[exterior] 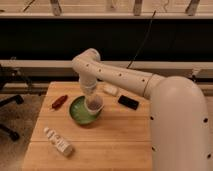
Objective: Place the ceramic cup in the ceramic bowl
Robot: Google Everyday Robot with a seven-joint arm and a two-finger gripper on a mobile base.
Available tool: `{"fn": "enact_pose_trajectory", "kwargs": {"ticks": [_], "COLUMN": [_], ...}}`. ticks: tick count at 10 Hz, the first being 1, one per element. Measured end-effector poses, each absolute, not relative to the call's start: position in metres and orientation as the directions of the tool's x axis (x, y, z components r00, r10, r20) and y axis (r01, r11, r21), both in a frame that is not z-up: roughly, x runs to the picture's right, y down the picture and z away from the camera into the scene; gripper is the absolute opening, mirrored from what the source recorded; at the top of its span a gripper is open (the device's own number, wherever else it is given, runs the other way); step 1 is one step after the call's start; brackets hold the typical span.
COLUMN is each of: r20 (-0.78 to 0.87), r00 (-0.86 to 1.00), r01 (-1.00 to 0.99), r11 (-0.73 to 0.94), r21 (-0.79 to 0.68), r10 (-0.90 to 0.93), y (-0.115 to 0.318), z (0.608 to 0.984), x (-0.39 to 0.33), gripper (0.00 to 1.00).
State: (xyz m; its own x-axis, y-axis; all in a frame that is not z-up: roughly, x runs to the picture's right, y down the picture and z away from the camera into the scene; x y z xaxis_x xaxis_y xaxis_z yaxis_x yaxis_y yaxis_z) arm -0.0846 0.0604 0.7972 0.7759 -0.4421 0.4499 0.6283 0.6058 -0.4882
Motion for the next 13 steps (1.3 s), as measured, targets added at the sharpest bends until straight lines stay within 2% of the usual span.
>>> {"fn": "enact_pose_trajectory", "kwargs": {"ticks": [1,2,10,11,12,13], "r20": [0.45,0.45,0.449,0.45,0.45,0.449], "r00": [0.775,0.774,0.766,0.765,0.764,0.764], "r01": [0.629,0.63,0.641,0.642,0.643,0.643], "r11": [0.605,0.604,0.6,0.6,0.599,0.599], "r21": [-0.488,-0.488,-0.479,-0.478,-0.477,-0.477], "r10": [-0.444,-0.445,-0.46,-0.46,-0.462,-0.463], "y": [0.0604,0.0606,0.0593,0.0599,0.0594,0.0593], "z": [0.7978,0.7988,0.8035,0.8045,0.8047,0.8048], "x": [-0.0842,-0.084,-0.0837,-0.0838,-0.0838,-0.0838], "gripper": [0.44,0.48,0.48,0.53,0.64,0.71]}}
